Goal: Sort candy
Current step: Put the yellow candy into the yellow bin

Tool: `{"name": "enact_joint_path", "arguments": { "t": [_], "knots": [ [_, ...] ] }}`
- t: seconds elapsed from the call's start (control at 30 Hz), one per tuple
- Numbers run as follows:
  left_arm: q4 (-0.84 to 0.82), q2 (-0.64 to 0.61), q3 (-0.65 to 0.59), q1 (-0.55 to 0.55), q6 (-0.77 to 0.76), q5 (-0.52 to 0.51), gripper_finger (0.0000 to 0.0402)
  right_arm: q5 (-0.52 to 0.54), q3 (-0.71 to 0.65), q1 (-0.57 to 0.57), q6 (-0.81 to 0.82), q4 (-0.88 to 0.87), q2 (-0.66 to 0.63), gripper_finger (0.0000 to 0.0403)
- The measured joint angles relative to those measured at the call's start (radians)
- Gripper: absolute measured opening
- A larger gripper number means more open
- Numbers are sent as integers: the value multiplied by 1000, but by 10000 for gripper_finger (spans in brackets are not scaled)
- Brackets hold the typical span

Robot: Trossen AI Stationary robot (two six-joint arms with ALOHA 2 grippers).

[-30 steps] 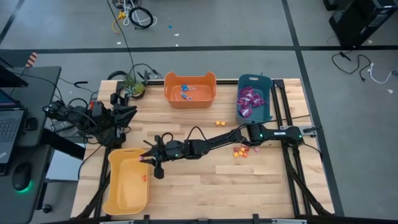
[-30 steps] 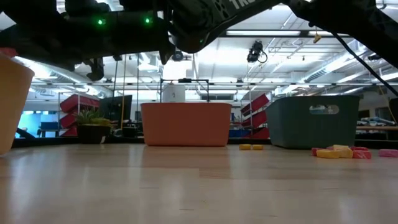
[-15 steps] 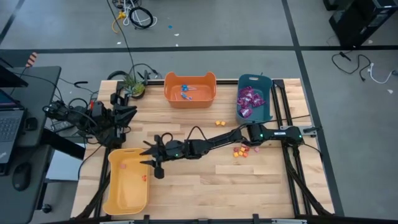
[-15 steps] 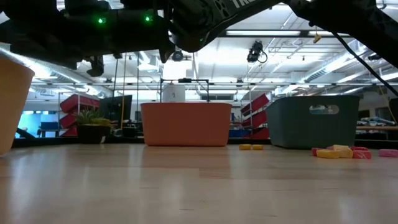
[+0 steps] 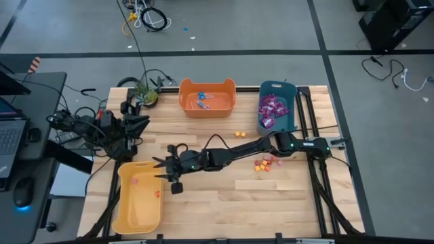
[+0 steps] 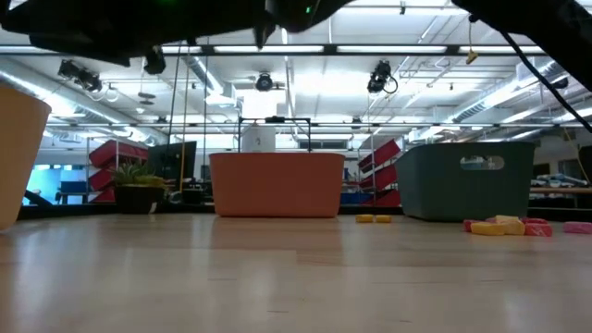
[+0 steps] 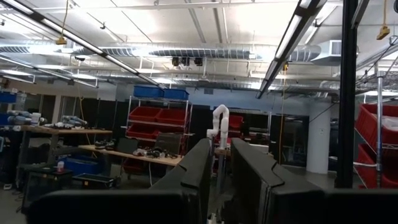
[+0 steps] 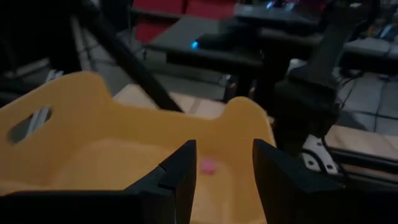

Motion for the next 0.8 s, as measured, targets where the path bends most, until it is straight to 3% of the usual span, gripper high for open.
{"name": "enact_joint_path", "arguments": {
  "t": [0.17, 0.47, 0.8],
  "knots": [
    [0, 0, 0, 0, 0, 0, 67, -85, 0, 3, -12, -191, -70, 142],
    [0, 0, 0, 0, 0, 0, 67, -171, 0, 5, -72, -753, -226, 134],
    [-26, 0, 0, 0, 0, 1, 67, -159, 0, -36, -54, -1169, -312, 130]
  ]
}}
